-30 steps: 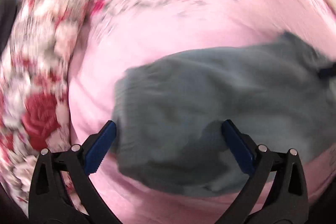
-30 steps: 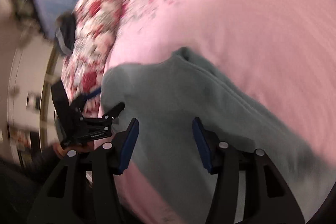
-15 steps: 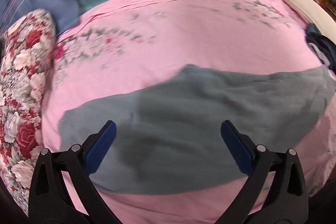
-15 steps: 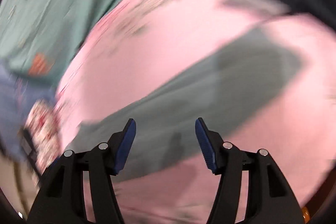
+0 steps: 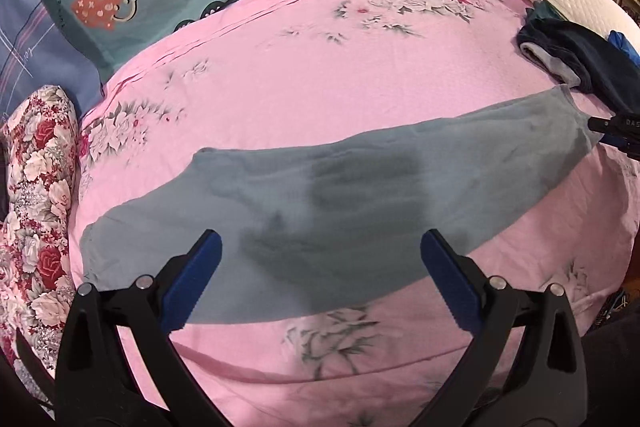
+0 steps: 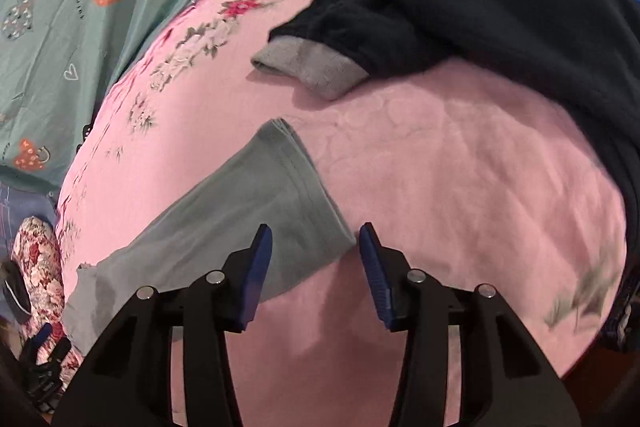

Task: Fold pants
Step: 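Move the right gripper to the stacked leg hems and close on them, then lift the leg hems with the right gripper and fold them toward the waistband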

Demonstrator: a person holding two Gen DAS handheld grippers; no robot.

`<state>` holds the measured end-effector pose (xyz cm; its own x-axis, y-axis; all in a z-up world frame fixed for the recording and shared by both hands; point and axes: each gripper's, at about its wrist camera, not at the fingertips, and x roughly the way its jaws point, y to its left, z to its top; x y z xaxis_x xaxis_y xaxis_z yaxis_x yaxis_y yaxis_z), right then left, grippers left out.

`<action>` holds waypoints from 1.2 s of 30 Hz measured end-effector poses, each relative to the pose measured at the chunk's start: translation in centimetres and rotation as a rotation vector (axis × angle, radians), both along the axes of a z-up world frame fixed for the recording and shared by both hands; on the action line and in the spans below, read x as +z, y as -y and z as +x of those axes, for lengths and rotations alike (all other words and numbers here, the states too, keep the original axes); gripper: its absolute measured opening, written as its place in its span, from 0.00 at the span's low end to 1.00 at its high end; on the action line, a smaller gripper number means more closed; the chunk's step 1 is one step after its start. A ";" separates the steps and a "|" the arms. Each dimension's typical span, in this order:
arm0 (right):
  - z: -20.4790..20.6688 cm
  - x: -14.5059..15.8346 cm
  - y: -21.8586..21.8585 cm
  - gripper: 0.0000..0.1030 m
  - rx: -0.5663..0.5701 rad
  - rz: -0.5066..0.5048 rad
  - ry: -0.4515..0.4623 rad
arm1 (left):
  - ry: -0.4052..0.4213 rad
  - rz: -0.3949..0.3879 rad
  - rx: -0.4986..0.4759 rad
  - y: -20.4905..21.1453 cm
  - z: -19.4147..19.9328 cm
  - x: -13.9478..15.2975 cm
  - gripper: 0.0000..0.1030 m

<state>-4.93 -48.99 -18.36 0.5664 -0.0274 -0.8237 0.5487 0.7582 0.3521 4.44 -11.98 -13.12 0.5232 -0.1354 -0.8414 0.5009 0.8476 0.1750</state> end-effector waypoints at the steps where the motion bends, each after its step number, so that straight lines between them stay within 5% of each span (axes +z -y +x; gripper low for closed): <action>1: 0.1 0.0 0.0 0.45 0.009 -0.004 0.003 | 0.000 0.006 0.003 0.4 -0.1 0.2 0.98; 10: 0.3 -0.1 -0.4 0.36 0.063 -0.016 0.019 | 0.011 0.049 -0.034 2.9 -1.1 0.6 0.98; 14: -0.8 -1.1 0.6 0.35 0.004 0.147 0.122 | 0.009 0.058 -0.057 3.1 -1.2 0.6 0.98; 17: -1.7 -2.0 2.2 0.21 -0.092 0.271 0.162 | 0.024 0.054 -0.070 3.1 -1.0 1.0 0.98; 24: -1.8 -1.6 1.7 0.13 -0.126 0.327 0.180 | 0.024 0.045 -0.073 2.5 0.2 1.1 0.98; 32: 2.3 5.0 -4.0 0.13 0.052 0.215 0.277 | -0.065 -0.003 0.047 0.9 5.6 -3.5 0.97; 36: 5.1 8.2 -8.6 0.13 0.190 0.166 0.315 | -0.119 0.093 -0.002 2.5 5.7 -7.4 0.97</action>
<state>0.16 -40.36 -10.19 0.7743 0.2208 -0.5930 0.2498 0.7544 0.6071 10.17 -14.47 -20.48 0.4187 -0.0552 -0.9064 0.5242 0.8298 0.1916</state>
